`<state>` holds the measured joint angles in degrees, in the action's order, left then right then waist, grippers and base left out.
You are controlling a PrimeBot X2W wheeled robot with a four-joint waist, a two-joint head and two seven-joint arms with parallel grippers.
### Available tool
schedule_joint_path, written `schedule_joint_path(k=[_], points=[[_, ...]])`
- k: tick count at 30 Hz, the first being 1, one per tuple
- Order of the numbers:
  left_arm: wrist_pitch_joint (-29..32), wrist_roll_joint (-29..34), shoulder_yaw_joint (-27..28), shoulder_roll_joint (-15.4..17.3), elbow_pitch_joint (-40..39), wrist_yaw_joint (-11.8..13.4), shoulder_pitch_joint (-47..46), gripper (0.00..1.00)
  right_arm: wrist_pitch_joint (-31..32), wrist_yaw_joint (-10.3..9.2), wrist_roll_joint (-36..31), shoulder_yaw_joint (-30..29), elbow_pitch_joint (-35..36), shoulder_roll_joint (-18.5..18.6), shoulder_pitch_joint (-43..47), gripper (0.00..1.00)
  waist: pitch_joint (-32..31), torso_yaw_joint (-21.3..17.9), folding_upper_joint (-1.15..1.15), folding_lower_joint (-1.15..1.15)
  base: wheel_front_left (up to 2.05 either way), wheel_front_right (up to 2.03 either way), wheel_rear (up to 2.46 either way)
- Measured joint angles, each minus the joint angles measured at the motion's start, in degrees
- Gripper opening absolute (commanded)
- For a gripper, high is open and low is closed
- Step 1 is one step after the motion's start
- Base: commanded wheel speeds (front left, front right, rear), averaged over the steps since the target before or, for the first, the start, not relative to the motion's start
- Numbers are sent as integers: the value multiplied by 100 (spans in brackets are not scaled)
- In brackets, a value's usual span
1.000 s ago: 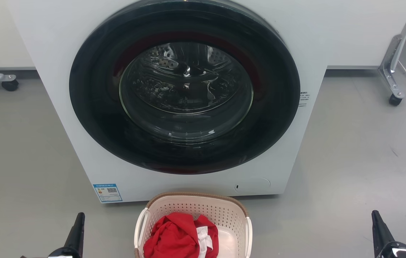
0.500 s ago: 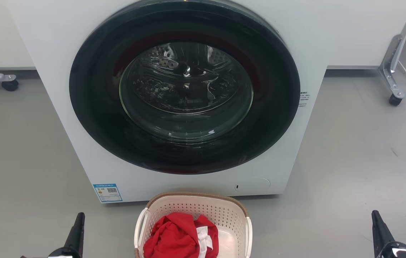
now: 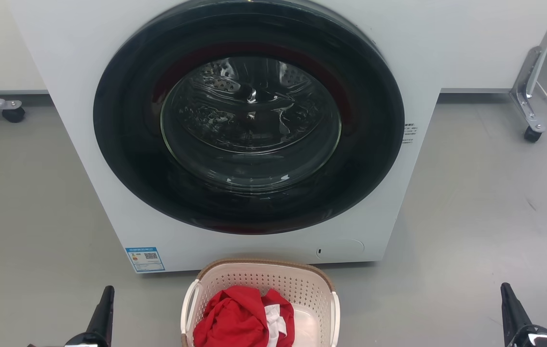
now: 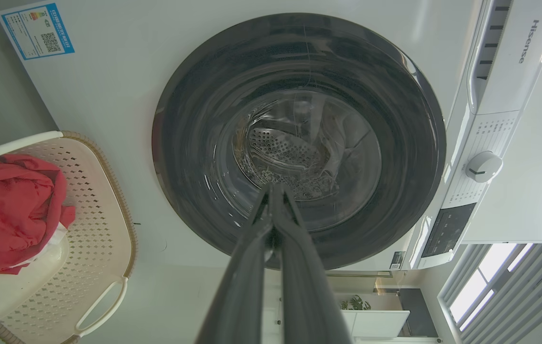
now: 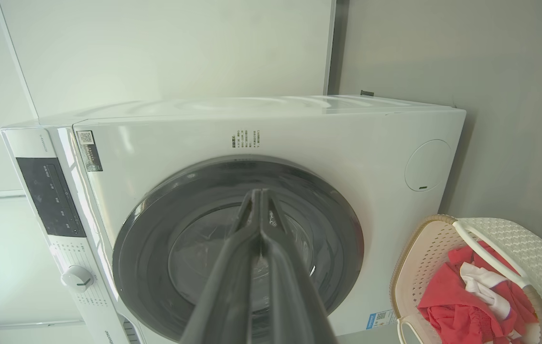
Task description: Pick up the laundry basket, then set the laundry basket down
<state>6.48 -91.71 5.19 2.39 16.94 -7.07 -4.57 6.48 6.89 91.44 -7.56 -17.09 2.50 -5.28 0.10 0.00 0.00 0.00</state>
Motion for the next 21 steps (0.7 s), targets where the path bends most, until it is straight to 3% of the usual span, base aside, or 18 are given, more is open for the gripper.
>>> schedule_joint_path(k=[21], points=[[0,0,0,0,0,0,0,0,0,0,0,0,1,0,0,0,1,0,0,0,0,0,0]])
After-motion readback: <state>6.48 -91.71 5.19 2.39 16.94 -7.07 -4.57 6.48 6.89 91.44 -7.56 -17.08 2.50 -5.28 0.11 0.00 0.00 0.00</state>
